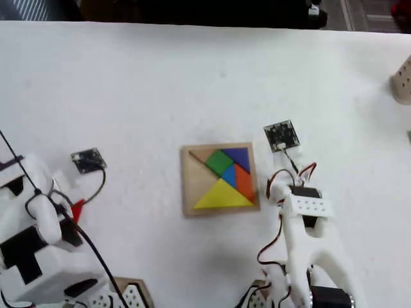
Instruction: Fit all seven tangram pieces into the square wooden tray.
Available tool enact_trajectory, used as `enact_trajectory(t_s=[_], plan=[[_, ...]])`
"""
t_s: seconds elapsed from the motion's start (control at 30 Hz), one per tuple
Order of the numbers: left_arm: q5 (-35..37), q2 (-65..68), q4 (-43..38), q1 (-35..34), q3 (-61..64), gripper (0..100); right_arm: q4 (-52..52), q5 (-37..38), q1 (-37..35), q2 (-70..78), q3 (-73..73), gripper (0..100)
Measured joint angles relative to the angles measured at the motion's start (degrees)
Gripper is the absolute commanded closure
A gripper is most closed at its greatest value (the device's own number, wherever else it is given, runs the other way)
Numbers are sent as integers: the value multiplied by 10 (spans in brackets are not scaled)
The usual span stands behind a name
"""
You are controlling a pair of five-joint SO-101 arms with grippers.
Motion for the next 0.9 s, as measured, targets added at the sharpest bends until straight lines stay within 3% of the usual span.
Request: enact_trajectory(t_s=[0.23, 0.53, 0.7, 0.9], plan=[[0, -15, -118, 6, 79, 642, 0, 0, 0, 0, 0, 981], [4, -15, -124, 7, 84, 647, 0, 0, 0, 0, 0, 981], [25, -15, -124, 2, 84, 729, 0, 0, 0, 0, 0, 981], [26, -15, -123, -7, 85, 731, 0, 0, 0, 0, 0, 981]])
